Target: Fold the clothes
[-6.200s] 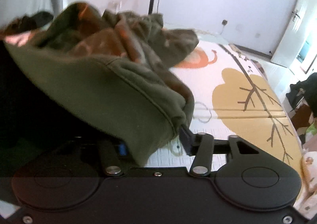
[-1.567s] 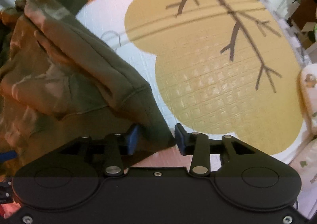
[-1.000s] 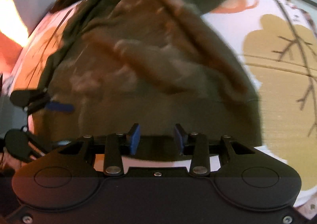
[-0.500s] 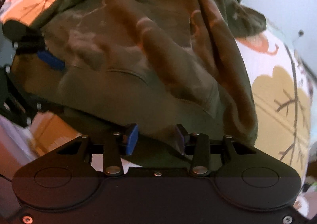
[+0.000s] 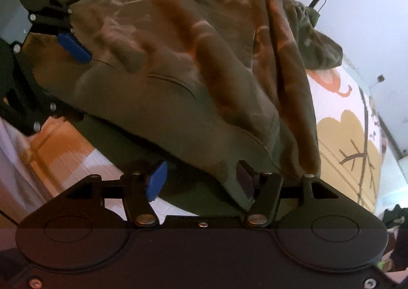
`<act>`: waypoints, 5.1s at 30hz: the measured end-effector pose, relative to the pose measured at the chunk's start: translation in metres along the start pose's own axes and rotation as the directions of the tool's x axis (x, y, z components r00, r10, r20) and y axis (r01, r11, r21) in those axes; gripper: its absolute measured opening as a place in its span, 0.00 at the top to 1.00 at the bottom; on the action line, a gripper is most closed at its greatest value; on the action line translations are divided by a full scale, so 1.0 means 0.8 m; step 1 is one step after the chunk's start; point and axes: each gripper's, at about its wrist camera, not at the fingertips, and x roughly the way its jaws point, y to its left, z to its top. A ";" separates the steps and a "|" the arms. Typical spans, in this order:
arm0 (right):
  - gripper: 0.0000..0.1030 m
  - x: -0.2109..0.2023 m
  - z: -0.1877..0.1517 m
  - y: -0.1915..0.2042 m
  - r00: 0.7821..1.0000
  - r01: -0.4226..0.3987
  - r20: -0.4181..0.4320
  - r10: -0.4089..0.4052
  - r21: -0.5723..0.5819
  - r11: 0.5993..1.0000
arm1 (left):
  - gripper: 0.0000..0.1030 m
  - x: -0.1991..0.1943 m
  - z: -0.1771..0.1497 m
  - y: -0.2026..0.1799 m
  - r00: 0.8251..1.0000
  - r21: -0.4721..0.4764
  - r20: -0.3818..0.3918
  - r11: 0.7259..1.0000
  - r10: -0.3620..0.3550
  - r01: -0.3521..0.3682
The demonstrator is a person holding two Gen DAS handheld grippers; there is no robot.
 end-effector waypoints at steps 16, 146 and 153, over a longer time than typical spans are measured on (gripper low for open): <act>0.87 0.015 -0.001 0.006 0.995 0.069 0.077 -0.069 0.013 0.998 | 0.73 0.003 0.001 -0.021 0.985 -0.009 0.104 0.990 0.139 -0.138; 0.91 0.177 0.129 -0.199 0.998 -0.028 -0.041 0.053 0.454 0.890 | 0.75 0.032 0.013 0.317 0.956 -0.641 -0.200 0.710 0.212 -0.292; 0.94 0.170 0.119 -0.198 0.994 -0.019 -0.091 0.067 0.446 0.895 | 0.89 0.029 0.010 0.330 0.933 -0.597 -0.247 0.718 0.261 -0.359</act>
